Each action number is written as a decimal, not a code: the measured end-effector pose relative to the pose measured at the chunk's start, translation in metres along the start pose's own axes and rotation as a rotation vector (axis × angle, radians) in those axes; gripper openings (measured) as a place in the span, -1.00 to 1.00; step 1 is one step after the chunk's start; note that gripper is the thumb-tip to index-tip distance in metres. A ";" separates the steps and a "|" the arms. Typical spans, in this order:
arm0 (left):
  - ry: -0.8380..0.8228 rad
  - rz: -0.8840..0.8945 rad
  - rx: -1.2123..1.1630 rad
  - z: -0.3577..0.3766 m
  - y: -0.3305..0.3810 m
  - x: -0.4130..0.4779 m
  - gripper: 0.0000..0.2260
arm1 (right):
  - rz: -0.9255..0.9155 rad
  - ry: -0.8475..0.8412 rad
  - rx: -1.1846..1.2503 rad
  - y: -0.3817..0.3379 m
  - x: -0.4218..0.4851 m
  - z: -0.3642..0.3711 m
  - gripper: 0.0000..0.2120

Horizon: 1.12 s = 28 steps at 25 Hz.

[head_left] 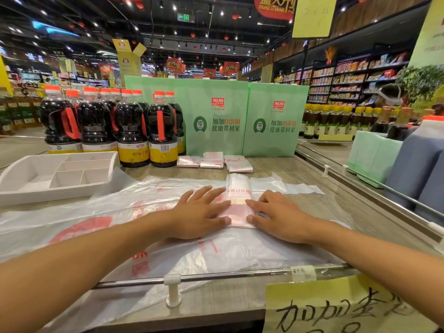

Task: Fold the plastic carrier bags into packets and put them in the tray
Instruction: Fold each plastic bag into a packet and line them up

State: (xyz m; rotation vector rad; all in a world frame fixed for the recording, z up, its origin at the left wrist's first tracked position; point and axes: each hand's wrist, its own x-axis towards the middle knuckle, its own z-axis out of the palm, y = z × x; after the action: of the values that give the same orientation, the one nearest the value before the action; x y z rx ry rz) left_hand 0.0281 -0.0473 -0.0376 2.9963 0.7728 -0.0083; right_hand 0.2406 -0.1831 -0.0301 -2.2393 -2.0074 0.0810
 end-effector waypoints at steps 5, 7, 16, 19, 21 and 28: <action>-0.196 -0.017 0.000 -0.005 -0.005 0.004 -0.39 | 0.044 -0.232 -0.095 0.005 0.000 -0.002 -0.34; -0.231 -0.005 0.029 -0.007 -0.006 0.006 -0.38 | 0.058 -0.287 -0.083 0.005 -0.002 -0.003 -0.32; 0.009 0.170 -0.133 -0.004 -0.011 -0.001 -0.37 | -0.179 0.006 0.128 0.013 -0.013 -0.006 -0.33; 0.122 0.212 -0.290 -0.008 -0.013 -0.005 -0.49 | -0.178 0.106 0.196 0.008 -0.014 -0.008 -0.52; 0.200 0.162 -0.373 -0.010 -0.015 -0.007 -0.51 | -0.142 0.172 0.267 0.006 -0.013 -0.009 -0.58; 0.345 0.137 -0.570 -0.009 -0.005 -0.003 -0.59 | -0.029 0.295 0.540 0.007 0.004 -0.002 -0.61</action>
State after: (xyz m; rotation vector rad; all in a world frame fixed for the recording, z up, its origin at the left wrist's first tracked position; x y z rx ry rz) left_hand 0.0232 -0.0443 -0.0287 2.5127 0.4765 0.6334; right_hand 0.2481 -0.1798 -0.0289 -1.7658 -1.6213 0.2421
